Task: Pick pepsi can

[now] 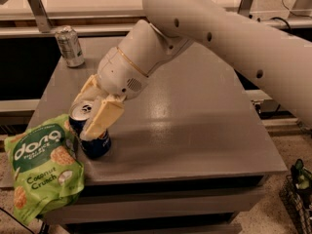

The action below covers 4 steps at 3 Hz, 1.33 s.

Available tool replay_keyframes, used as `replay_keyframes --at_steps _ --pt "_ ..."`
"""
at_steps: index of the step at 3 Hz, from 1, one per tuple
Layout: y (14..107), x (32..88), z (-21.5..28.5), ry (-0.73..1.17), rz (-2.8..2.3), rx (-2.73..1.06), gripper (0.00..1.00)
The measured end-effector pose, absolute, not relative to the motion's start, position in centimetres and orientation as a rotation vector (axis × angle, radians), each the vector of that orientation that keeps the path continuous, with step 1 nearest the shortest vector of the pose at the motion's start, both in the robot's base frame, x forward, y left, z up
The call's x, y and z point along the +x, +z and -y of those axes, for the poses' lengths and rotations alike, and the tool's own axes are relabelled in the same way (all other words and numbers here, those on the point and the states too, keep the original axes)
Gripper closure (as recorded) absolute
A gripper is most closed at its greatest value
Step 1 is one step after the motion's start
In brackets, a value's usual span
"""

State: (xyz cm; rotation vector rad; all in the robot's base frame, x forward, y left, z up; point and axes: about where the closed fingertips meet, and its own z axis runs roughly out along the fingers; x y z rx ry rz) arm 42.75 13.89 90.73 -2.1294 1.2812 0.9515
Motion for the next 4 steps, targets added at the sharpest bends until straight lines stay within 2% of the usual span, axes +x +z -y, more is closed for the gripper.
replay_keyframes --at_steps 1,2,4 --pt "91.5 43.0 -13.1 1.004 -1.278 -2.075 0.88" --pt "93.4 43.4 -12.1 1.002 -1.238 -2.037 1.00" --pt "95.5 43.6 -11.1 0.948 -1.191 -2.025 1.00"
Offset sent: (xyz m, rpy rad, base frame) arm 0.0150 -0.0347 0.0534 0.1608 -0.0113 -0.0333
